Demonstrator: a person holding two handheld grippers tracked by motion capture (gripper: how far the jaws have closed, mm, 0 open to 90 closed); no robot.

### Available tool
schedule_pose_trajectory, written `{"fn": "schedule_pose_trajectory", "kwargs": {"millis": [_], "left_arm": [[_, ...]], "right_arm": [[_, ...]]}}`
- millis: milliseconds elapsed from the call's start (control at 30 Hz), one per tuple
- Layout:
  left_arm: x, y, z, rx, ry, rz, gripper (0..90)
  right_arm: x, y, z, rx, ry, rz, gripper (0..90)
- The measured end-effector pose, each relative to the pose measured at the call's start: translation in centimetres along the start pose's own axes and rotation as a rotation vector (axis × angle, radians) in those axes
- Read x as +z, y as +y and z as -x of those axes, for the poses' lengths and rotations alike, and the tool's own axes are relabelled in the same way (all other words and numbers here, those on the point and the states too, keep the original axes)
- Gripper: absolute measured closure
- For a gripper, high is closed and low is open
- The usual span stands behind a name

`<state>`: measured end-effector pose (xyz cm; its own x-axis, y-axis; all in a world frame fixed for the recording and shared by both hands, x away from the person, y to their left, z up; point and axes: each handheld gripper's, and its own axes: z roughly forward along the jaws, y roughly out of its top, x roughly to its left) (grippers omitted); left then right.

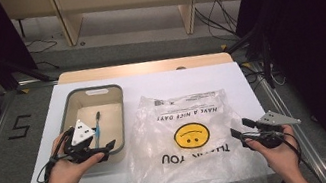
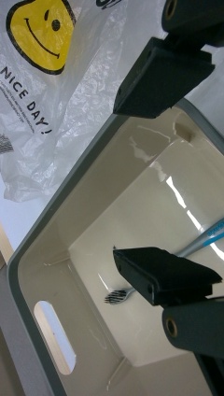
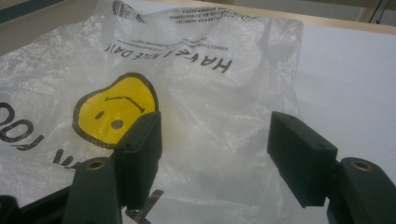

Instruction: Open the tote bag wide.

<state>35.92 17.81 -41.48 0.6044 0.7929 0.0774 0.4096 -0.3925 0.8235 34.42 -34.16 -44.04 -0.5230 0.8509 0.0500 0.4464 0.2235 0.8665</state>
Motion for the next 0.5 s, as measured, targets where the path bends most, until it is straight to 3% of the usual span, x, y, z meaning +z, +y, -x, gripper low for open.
{"fn": "schedule_pose_trajectory", "kwargs": {"millis": [233,500], "left_arm": [[-0.2,0.5,1.0,0.008,-0.03,0.02,26.2],[-0.2,1.6,4.1,0.07,-0.093,0.036,28.5]], "right_arm": [[0.0,-0.1,0.3,0.013,-0.011,-0.017,35.1],[0.0,0.0,1.0,0.034,-0.053,-0.059,33.3]]}}
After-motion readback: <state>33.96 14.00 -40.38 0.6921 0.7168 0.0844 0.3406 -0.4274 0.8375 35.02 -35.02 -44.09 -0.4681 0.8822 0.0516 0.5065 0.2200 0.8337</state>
